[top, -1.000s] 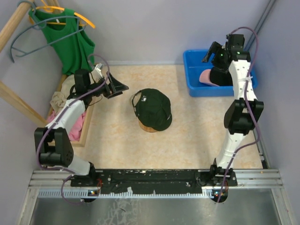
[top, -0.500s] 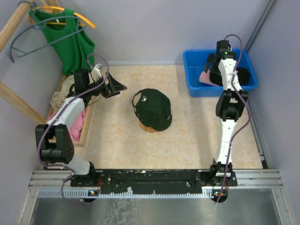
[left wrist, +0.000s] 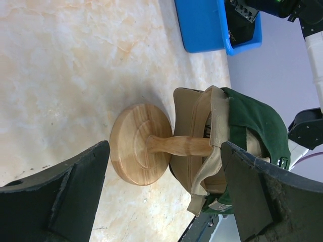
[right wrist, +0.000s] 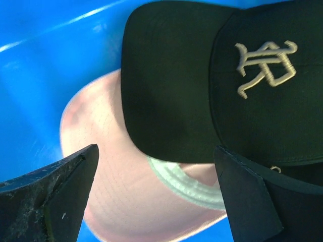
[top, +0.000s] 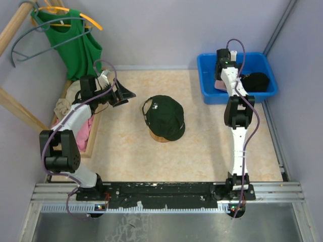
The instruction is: Stack the hats
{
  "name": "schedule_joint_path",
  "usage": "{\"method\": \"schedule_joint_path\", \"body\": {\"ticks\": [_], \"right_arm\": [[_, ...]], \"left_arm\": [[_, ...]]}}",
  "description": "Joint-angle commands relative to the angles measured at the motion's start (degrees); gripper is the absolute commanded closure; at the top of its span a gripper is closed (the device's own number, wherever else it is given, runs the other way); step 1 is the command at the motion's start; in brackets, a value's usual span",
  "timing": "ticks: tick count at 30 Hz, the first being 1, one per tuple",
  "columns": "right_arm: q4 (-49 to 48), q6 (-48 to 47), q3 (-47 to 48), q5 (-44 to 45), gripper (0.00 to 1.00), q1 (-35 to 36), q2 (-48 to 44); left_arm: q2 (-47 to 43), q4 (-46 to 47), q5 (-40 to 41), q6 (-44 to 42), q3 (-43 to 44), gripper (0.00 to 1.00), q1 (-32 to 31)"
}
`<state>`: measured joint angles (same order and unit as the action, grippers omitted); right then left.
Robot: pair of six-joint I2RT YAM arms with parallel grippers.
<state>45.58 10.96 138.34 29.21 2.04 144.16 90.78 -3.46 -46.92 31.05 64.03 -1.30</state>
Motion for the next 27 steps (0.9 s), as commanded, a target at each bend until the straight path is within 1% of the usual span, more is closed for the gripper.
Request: {"method": "schedule_joint_path", "body": {"ticks": [1, 9, 12, 13, 15, 16, 17, 19, 20, 21, 23, 27], "right_arm": [[-6.07, -1.82, 2.16, 10.39, 0.04, -0.11, 3.41], [-5.90, -2.42, 1.68, 13.76, 0.03, -1.29, 7.36], [-6.21, -3.08, 1.81, 15.41, 0.07, -1.98, 7.56], [-6.26, -3.19, 1.84, 15.81, 0.11, -2.20, 7.43], [-6.86, -3.32, 1.50, 16.02, 0.22, -2.68, 6.56], [-8.17, -3.67, 0.51, 16.24, 0.31, -2.80, 5.51], [-9.83, -4.45, -1.58, 16.23, 0.41, -2.99, 4.34], [-12.03, -4.75, -3.61, 16.25, 0.69, -3.32, 2.36], [-12.47, -4.79, -3.79, 16.00, 0.81, -3.54, 1.69], [-12.35, -4.73, -3.60, 15.68, 0.90, -3.67, 1.18], [-12.19, -4.86, -3.51, 15.11, 1.00, -3.70, -0.26], [-13.32, -5.36, -5.29, 11.88, 1.00, -3.35, -7.03]], "left_arm": [[0.84, 1.09, -0.12, -1.25, -0.44, 0.04, 0.79], [1.58, 0.33, -0.70, -1.93, 0.48, 0.04, 1.30], [1.51, 0.22, -0.64, -1.98, 0.57, 0.03, 1.39], [1.46, 0.16, -0.66, -1.96, 0.50, 0.03, 1.39], [1.19, -0.11, -0.67, -2.10, 0.45, 0.03, 1.39], [1.01, -0.21, -0.53, -2.15, 0.29, 0.03, 1.38], [0.76, -0.20, -0.47, -2.20, 0.11, 0.03, 1.43], [0.40, -0.30, -0.45, -2.27, -0.19, 0.04, 1.53], [0.20, -0.34, -0.38, -2.30, -0.26, 0.04, 1.55], [0.00, -0.34, -0.38, -2.31, -0.28, 0.03, 1.64], [-0.31, -0.39, -0.44, -2.30, -0.32, 0.04, 1.62], [-0.77, -0.08, -0.63, -1.98, 0.39, 0.04, 1.63]]}}
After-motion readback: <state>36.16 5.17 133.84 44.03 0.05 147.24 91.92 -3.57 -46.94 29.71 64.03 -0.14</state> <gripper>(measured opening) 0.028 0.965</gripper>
